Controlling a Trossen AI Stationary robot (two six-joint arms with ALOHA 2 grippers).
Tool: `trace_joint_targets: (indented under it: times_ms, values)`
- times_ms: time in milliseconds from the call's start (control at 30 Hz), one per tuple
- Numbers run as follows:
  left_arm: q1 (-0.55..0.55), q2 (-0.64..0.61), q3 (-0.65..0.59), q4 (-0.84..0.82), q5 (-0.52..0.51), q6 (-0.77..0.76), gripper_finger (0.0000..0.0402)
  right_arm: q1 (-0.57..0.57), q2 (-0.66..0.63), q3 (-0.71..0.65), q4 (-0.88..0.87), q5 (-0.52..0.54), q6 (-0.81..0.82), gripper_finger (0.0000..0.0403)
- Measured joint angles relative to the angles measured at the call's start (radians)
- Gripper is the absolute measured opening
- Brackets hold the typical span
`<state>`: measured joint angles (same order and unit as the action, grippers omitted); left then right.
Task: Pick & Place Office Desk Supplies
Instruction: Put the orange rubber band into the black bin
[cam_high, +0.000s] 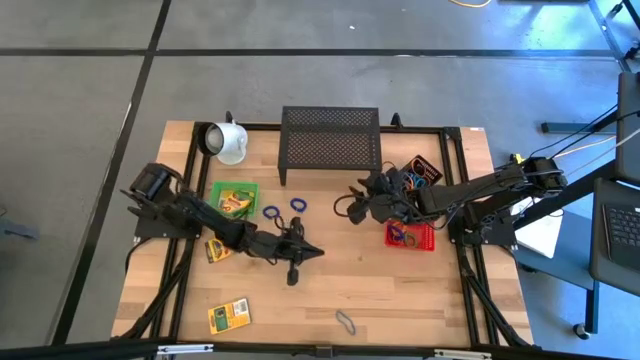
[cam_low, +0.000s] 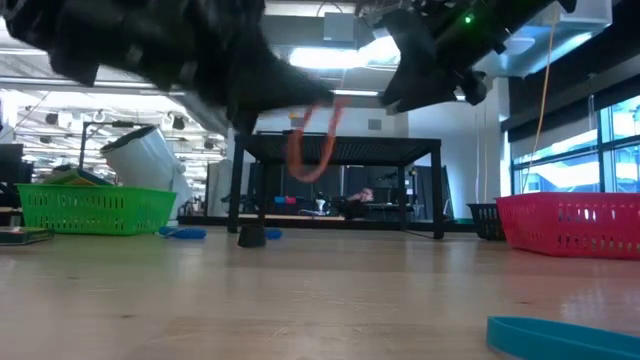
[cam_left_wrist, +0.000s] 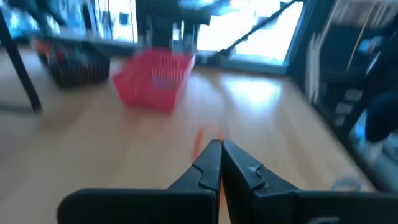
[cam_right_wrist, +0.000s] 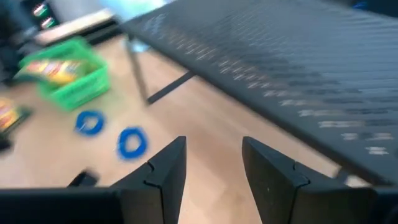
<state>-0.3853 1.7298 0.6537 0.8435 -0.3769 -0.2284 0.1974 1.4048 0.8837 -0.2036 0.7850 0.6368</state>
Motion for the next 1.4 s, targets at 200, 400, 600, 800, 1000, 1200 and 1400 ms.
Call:
trace_joint_targets:
  times_ms: [200, 400, 600, 800, 1000, 1200, 1400]
  values:
    - [-0.016, -0.099, 0.0, 0.065, -0.021, 0.098, 0.0002, 0.003, 0.006, 0.0, 0.091, -0.181, -0.13, 0.0158]
    - [-0.033, -0.19, 0.002, 0.073, -0.033, 0.198, 0.0002, 0.022, 0.078, -0.001, 0.321, -0.373, -0.393, 0.0158]
    - [-0.038, -0.233, 0.002, 0.074, -0.032, 0.242, 0.0002, 0.022, 0.164, -0.001, 0.592, -0.69, -0.636, 0.0158]
    - [-0.04, -0.235, 0.002, 0.072, -0.032, 0.242, 0.0002, 0.022, 0.202, -0.001, 0.718, -0.778, -0.704, 0.0158]
    - [-0.04, -0.235, 0.002, 0.072, -0.031, 0.242, 0.0002, 0.022, 0.209, 0.0, 0.716, -0.778, -0.701, 0.0158]
    - [-0.04, -0.235, 0.002, 0.072, -0.031, 0.254, 0.0002, 0.021, 0.209, 0.0, 0.711, -0.88, -0.7, 0.0158]
    - [-0.04, -0.234, 0.003, 0.064, -0.03, 0.258, 0.0002, 0.022, 0.209, 0.0, 0.712, -1.02, -0.704, 0.0158]
